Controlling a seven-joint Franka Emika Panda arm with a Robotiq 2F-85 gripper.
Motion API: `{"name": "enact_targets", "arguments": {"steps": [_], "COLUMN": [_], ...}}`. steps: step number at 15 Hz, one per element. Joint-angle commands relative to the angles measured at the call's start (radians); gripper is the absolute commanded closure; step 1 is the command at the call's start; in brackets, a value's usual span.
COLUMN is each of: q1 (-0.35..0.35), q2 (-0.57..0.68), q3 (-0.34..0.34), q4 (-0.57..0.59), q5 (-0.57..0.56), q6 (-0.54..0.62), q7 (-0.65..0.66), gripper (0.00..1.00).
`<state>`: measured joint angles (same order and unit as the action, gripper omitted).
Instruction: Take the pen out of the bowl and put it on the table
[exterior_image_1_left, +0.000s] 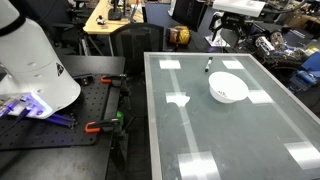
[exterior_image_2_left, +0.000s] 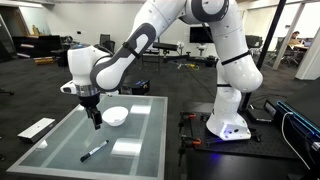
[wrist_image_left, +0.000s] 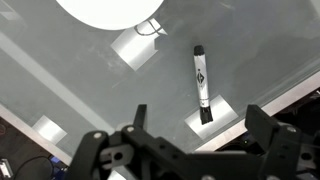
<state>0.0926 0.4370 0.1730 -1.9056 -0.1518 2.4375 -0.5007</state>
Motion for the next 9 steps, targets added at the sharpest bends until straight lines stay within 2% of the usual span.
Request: {"name": "enact_targets", "arguments": {"steps": [1, 4, 9], "q1": [-0.008, -0.013, -0.014], "q2": [-0.021, -0.061, -0.065], "q3": [0.004, 0.003, 0.003], "q4": [-0.023, -0.069, -0.077], "q5": [-0.002, 0.0, 0.0], "q6": [0.012, 0.026, 0.028], "q7": [0.002, 0.002, 0.003], "gripper": [0.0, 0.0, 0.0]}}
